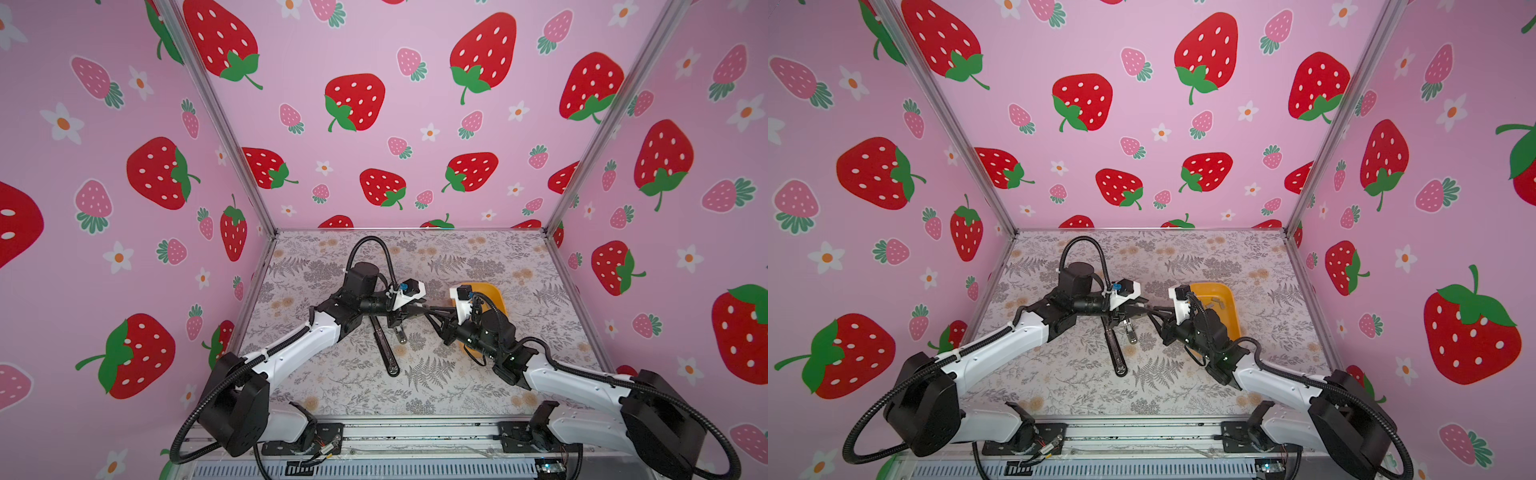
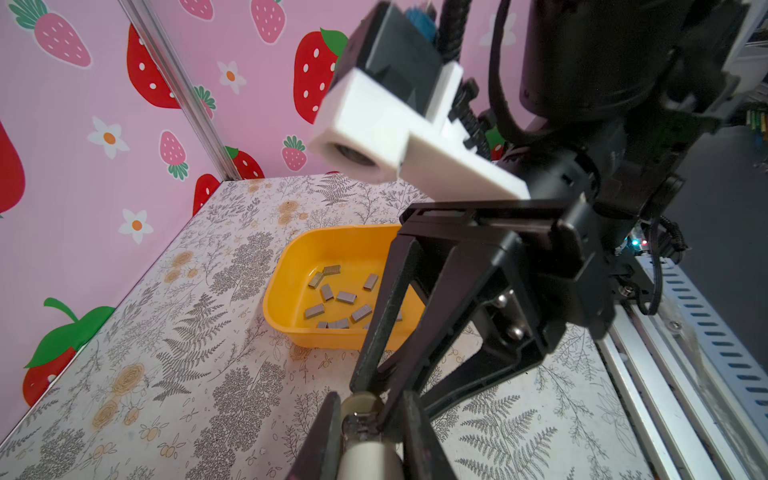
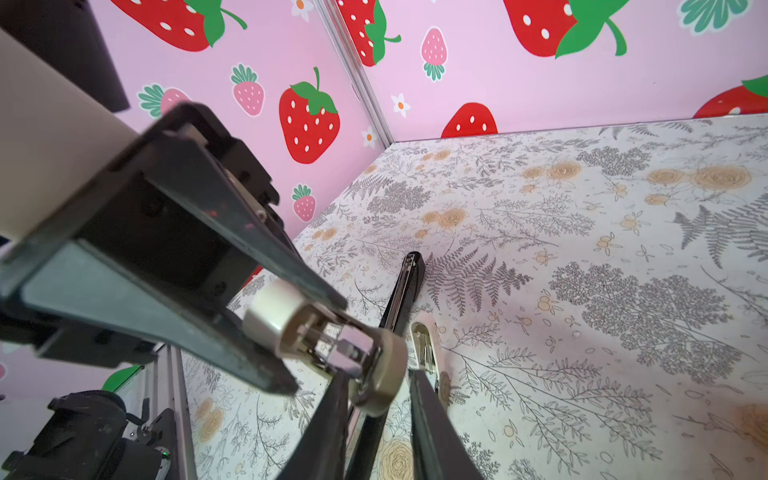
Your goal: Load the staples into the stapler
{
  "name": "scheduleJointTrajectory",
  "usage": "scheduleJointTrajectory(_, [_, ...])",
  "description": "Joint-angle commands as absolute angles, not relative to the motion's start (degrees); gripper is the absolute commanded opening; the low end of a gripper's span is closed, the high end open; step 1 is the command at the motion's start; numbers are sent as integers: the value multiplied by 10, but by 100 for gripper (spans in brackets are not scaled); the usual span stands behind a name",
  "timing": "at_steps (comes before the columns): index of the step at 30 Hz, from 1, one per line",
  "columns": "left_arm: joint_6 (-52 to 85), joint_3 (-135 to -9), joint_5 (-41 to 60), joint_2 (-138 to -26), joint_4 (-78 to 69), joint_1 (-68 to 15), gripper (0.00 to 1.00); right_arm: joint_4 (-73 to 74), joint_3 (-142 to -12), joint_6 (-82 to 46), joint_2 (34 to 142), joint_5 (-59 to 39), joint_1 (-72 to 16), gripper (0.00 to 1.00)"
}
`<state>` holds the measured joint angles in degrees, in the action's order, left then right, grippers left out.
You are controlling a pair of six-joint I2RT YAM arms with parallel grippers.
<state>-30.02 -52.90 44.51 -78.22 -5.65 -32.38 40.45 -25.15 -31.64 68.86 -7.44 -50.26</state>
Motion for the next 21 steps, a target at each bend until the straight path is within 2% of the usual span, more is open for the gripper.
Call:
scheduleJointTrajectory(1, [-280,-525,505,-753,-92,-333,0,423,-254,-322,715,-64,-506,28])
scheduleJointTrajectory(14, [-245,-509,539,-770,-165,-341,0,451,-259,-325,747,-91,-506,25])
scheduleJointTrajectory(21, [-262,-513,485,-768,-129,-341,0,412,-217,-302,645,-11,-506,24])
